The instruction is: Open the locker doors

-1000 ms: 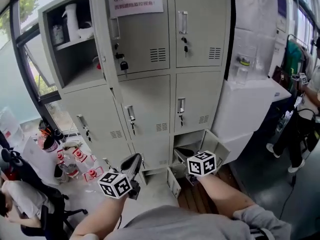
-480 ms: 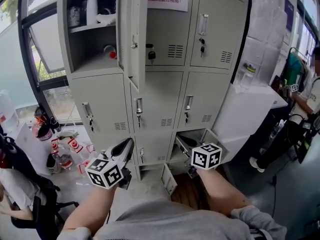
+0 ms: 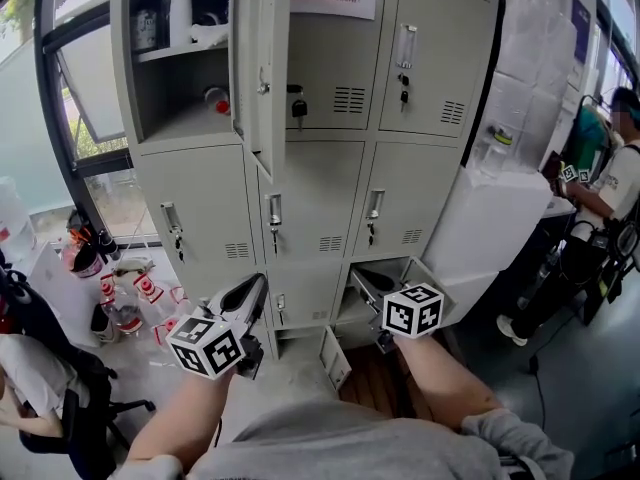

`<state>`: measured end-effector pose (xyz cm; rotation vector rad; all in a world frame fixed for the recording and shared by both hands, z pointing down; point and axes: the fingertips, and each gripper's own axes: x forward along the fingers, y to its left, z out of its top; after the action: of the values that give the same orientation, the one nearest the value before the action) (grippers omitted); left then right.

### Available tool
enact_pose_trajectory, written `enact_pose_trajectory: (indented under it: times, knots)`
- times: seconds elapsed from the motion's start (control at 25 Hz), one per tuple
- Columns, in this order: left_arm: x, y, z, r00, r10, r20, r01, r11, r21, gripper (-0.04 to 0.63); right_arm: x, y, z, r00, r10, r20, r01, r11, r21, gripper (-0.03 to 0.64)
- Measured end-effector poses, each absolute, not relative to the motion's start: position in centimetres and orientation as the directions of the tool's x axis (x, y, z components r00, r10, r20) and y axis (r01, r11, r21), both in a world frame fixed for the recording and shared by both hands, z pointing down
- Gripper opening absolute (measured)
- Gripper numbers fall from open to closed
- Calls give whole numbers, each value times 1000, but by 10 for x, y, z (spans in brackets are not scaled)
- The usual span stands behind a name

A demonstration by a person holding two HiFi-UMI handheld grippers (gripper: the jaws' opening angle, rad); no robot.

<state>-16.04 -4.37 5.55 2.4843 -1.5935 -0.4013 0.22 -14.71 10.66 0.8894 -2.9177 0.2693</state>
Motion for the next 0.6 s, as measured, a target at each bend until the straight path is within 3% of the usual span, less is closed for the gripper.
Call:
enact_pose_trajectory:
  times: [0.6]
  knots:
    - [-154,-51,51,379,-913,-148,-867,-406,287,3,6,-159,107,-837,-530,138,-545,828,-130,5]
